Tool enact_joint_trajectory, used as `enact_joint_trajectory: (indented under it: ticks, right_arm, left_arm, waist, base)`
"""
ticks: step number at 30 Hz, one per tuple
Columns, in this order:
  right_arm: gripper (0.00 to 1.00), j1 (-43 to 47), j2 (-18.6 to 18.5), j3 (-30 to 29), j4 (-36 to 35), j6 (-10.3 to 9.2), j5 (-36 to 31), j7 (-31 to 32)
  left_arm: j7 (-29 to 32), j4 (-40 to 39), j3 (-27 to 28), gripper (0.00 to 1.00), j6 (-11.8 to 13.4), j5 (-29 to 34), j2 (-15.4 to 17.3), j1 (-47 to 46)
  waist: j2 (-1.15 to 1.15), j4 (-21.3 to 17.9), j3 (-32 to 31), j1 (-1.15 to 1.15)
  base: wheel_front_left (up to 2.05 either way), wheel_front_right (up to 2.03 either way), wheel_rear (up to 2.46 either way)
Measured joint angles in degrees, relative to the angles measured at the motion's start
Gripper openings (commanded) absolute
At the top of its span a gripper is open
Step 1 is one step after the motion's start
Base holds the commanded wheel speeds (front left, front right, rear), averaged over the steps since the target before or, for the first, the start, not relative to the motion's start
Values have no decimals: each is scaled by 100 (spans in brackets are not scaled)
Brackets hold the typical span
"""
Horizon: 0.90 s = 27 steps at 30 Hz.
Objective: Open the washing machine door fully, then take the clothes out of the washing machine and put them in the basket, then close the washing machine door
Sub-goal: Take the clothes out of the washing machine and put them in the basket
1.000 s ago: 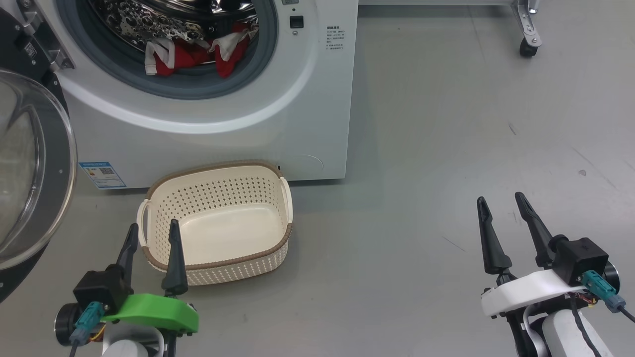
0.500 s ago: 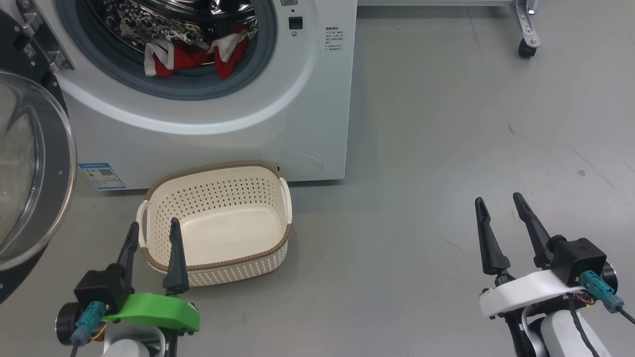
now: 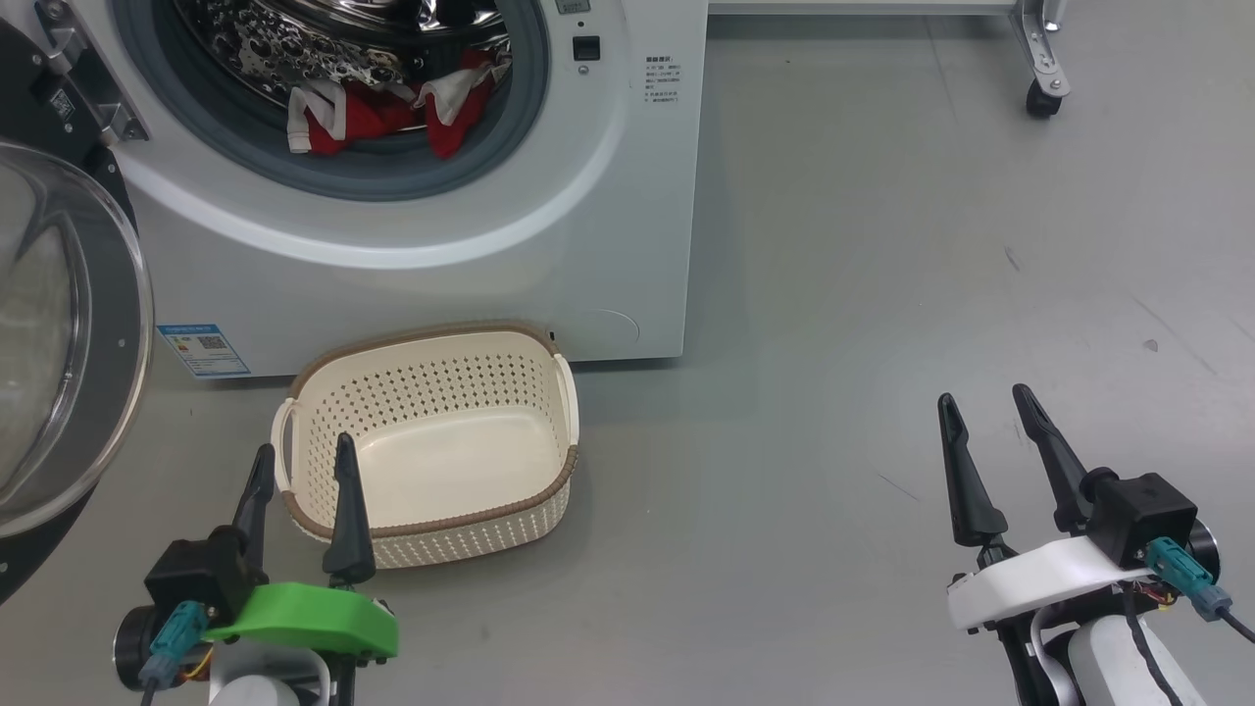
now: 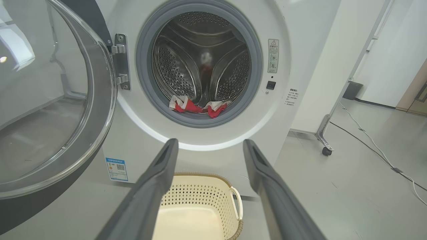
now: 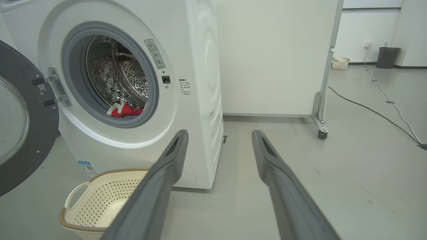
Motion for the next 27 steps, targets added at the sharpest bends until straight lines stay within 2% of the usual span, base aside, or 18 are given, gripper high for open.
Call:
enact_joint_trajectory:
  ticks: [13,23,27]
  right_arm:
    - [100,55,5,-34,-3,1,0,0]
    - [100,56,20,-54,-5,1,0,0]
    - [100,59,21,-60,-5,1,-13,0]
  left_arm:
    - [0,-51,1,100,1,0,0,10]
    - [0,-70,1,100,2,1,0,21]
    - [0,-80,37,100,88,140,7,21]
  waist:
    - [0,47,42,0]
    - [0,70,58,0]
    - [0,72,63,0]
  base:
    - [71,-71,0]
    - [116,-116,0]
    - [142,-142,0]
